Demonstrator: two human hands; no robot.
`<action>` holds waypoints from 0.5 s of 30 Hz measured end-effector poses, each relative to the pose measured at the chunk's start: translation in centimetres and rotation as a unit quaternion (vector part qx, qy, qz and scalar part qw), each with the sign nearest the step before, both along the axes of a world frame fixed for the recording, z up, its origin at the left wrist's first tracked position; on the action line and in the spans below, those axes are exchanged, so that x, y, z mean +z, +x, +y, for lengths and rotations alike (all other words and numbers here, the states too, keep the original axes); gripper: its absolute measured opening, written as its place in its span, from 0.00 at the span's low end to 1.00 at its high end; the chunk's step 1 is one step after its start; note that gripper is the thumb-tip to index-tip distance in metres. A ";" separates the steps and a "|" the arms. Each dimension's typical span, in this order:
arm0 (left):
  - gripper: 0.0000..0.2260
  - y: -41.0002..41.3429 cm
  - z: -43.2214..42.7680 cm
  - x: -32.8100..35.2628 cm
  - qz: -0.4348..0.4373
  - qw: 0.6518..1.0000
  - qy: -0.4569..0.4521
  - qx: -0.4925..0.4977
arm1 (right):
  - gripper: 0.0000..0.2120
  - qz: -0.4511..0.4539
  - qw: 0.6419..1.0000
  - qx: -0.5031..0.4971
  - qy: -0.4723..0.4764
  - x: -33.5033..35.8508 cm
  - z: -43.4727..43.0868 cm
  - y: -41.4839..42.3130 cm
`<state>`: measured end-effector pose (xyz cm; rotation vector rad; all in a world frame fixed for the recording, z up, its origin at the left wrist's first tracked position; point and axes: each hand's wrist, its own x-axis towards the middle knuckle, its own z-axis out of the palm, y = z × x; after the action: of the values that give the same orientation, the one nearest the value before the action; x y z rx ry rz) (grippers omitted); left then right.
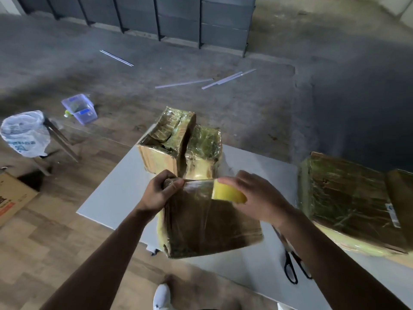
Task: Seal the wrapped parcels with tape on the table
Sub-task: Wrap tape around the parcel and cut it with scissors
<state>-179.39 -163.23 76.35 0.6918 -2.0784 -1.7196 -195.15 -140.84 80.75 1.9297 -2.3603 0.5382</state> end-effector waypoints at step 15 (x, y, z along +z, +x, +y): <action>0.22 -0.3 0.2 -1.6 -0.271 0.919 -0.274 0.078 | 0.38 -0.140 0.987 -0.027 0.077 -3.9 -2.0 -2.7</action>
<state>-179.67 -163.04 74.74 1.1914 -2.6080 -0.8309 -197.81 -142.84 76.83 1.9573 -2.6896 0.6831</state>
